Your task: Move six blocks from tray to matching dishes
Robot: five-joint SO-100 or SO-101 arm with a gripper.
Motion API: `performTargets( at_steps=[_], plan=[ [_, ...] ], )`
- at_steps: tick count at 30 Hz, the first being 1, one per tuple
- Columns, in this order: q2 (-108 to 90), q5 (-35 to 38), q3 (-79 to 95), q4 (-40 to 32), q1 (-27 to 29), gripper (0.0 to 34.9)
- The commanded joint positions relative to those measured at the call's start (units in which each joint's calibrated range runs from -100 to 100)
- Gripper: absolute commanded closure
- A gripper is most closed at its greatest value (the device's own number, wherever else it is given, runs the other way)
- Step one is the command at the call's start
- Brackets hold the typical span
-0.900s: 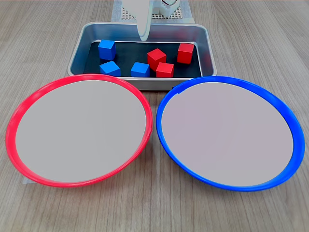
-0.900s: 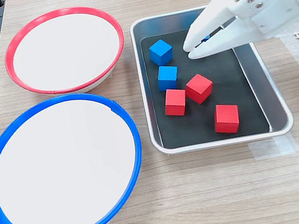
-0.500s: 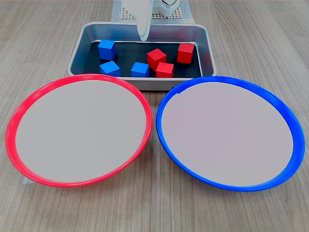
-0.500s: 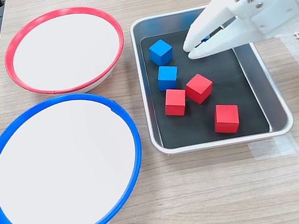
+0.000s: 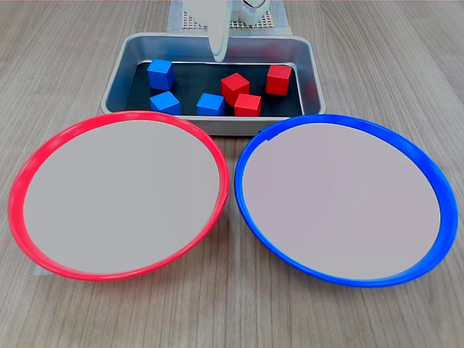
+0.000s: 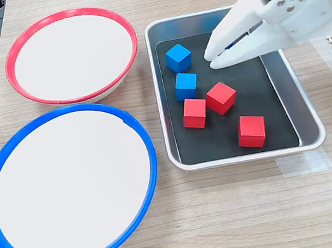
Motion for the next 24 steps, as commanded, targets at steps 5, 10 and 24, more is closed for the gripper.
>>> performTargets(
  at_steps=[5,10,24],
  plan=[
    [32.6,7.1,-26.2,10.8,10.5,34.6],
    [46.0,11.4,-35.2,16.0,19.1,23.9],
    [65.1,18.0,-30.6,-1.5,26.9,18.3]
  ],
)
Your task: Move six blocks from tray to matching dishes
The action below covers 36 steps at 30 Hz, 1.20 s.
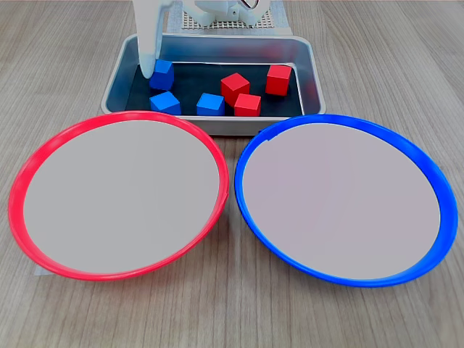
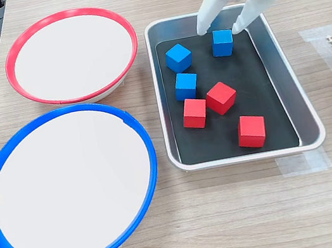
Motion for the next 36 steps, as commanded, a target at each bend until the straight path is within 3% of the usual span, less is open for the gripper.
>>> performTargets(
  at_steps=[1,5,7,8,13,14,15,16,21,26,29,31,34,35,36],
  plan=[
    [2.3,1.7,1.4,-3.8,0.3,19.2],
    [3.4,2.1,1.7,-4.0,-1.9,22.3],
    [3.7,2.1,1.2,-3.6,-3.0,28.2],
    [4.0,2.1,0.5,-3.1,-3.4,34.1],
    [4.6,0.5,-8.7,3.5,-6.3,34.7],
    [5.1,-1.0,-14.9,7.3,-8.8,34.7],
    [7.4,-4.2,-27.8,12.6,-16.2,34.7],
    [9.0,-5.5,-32.6,13.1,-19.8,34.7],
    [23.7,-10.5,-52.4,6.6,-35.3,34.7],
    [41.0,-11.3,-65.3,-0.7,-41.2,34.6],
    [46.3,-10.8,-66.1,-4.0,-41.9,30.4],
    [47.9,-9.8,-63.9,-6.1,-42.0,23.1],
    [47.4,-8.4,-61.3,-5.7,-42.2,15.8],
    [46.5,-8.0,-60.3,-4.7,-42.4,14.0],
    [45.7,-7.9,-59.7,-3.3,-42.4,14.3]
  ],
)
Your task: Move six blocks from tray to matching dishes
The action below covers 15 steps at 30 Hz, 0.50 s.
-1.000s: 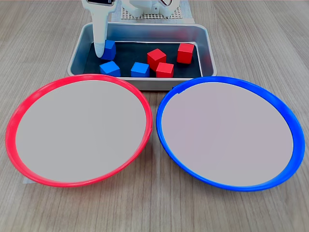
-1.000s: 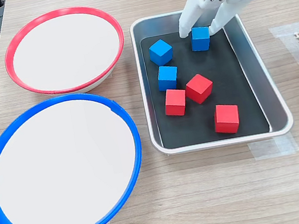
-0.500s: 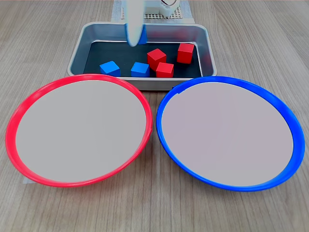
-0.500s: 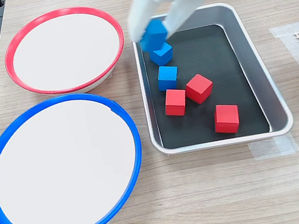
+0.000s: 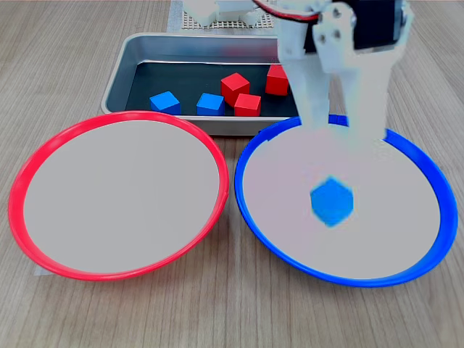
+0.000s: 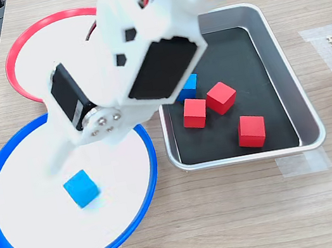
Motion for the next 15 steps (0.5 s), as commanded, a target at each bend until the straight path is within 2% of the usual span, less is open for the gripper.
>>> performTargets(
  at_steps=[1,3,4,10,12,13,14,15],
  plan=[
    [-3.5,1.2,1.9,3.6,-0.1,16.3],
    [-6.9,1.2,3.0,8.7,0.3,23.3],
    [-10.7,1.0,4.1,15.0,1.0,34.6],
    [-23.0,-0.8,13.0,32.3,3.3,34.6],
    [-26.7,-2.8,17.9,34.2,3.7,34.6],
    [-28.3,-4.0,20.4,34.8,3.6,33.8],
    [-30.2,-6.3,24.0,34.8,3.2,28.7],
    [-30.7,-7.0,25.1,34.8,3.0,27.2]
  ],
)
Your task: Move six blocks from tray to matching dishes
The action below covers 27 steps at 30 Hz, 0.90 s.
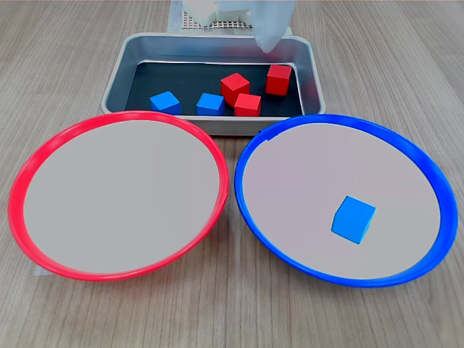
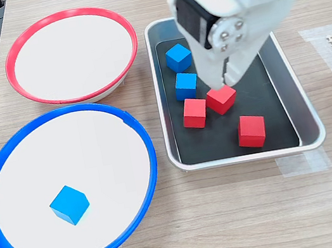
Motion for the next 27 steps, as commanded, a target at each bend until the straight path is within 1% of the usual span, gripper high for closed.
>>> performTargets(
  at_steps=[1,2,5,7,15,16,17,18,19,20,22,23,25,27],
  plan=[
    [-5.8,-6.0,7.7,0.8,0.1,24.2],
    [-6.1,-8.4,9.9,-0.2,-0.7,21.0],
    [-4.4,-11.7,11.0,-1.5,-2.0,16.5],
    [-3.1,-12.5,11.5,-2.4,-2.6,15.7],
    [4.6,-14.4,12.8,-8.7,-6.4,17.5],
    [5.7,-14.6,12.4,-9.3,-6.8,18.1],
    [7.0,-14.7,12.0,-9.9,-7.5,21.0],
    [7.8,-14.7,11.6,-10.3,-7.9,23.2],
    [8.7,-14.7,11.1,-10.6,-8.1,27.7],
    [9.8,-14.7,10.1,-10.6,-8.3,34.6],
    [10.4,-14.4,8.2,-9.2,-8.0,34.6],
    [10.2,-13.7,6.0,-6.9,-6.9,34.7],
    [7.5,-11.5,-0.7,-1.0,-1.4,34.7],
    [6.8,-10.5,-4.6,1.0,1.9,34.7]
  ],
)
